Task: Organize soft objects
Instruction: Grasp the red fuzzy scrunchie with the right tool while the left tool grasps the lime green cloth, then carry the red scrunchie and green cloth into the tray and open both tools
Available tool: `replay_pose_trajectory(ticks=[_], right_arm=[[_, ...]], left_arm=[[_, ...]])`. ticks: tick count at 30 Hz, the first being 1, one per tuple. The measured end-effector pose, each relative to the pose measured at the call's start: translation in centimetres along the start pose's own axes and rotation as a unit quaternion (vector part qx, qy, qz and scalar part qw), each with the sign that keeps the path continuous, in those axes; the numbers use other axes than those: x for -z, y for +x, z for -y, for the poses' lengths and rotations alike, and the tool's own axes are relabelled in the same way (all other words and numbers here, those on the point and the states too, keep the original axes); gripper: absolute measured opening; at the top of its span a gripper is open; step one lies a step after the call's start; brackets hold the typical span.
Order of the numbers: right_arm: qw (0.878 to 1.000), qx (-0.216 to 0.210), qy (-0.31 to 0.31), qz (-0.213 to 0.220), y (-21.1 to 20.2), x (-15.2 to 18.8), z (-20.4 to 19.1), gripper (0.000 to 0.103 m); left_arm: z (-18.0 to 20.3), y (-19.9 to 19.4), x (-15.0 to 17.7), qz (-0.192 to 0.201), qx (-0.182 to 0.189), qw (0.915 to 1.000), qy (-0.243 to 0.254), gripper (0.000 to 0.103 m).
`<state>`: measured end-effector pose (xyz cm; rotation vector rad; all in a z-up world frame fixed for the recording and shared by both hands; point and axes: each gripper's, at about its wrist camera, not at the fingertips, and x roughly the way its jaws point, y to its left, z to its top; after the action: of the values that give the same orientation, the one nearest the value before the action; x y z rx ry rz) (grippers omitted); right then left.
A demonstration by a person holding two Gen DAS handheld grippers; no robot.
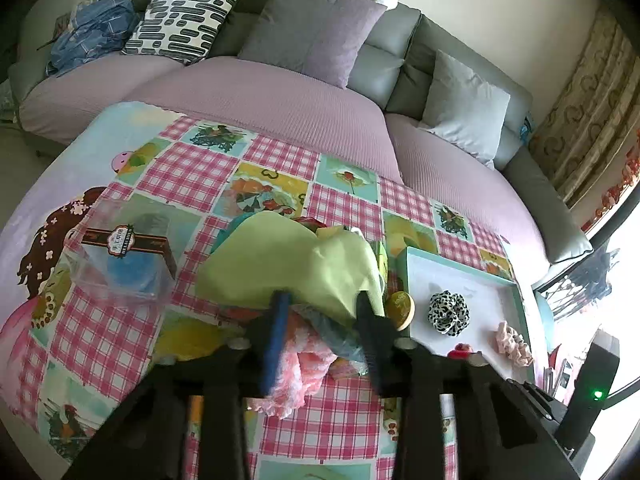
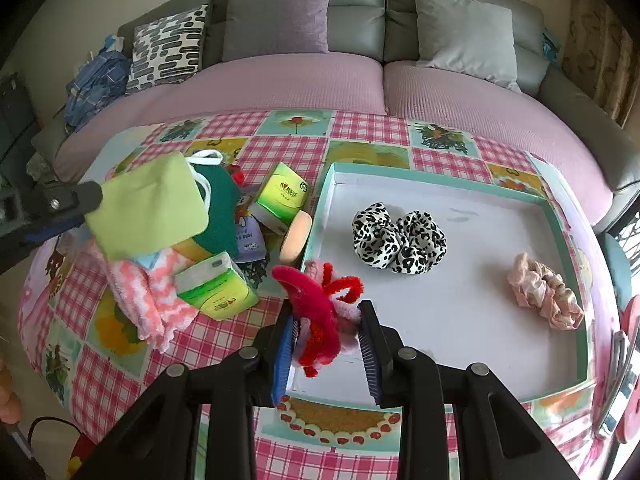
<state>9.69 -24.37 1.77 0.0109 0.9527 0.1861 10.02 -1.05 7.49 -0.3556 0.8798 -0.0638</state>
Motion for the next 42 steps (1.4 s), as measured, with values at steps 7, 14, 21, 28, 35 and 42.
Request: replay_pose_trajectory(ticks=[7, 14, 21, 28, 35, 42], right_arm=[[1.000, -0.002, 0.000, 0.000, 0.0, 0.0, 0.0, 0.032], [1.000, -0.001, 0.006, 0.003, 0.0, 0.0, 0.2, 0.032], [1.000, -0.003, 0.013, 0.009, -0.3, -0.1, 0.5, 0.032], [0.999, -0.002, 0.036, 0.039, -1.8, -0.5, 2.0, 0.032], [0.992, 0.039, 0.097, 0.073, -4.1, -0.5, 6.7, 0.032], [0.981, 0.096, 0.152, 0.079, -5.4, 0.7, 11.8, 0.032]], left_arm=[[-0.6, 0.1, 0.1, 0.010, 0.002, 0.9999, -0.010, 0.012], [-0.3, -1.4, -0.2, 0.046, 0.014, 0.9988, 0.003, 0.006], [0.1, -2.7, -0.6, 0.079, 0.019, 0.9966, 0.010, 0.004], [2.4, -5.8, -1.5, 0.130, 0.034, 0.9901, 0.042, 0.004], [7.4, -6.9, -1.9, 0.148, 0.065, 0.9812, 0.104, 0.004], [13.3, -5.7, -0.3, 0.132, 0.113, 0.9697, 0.172, 0.004]])
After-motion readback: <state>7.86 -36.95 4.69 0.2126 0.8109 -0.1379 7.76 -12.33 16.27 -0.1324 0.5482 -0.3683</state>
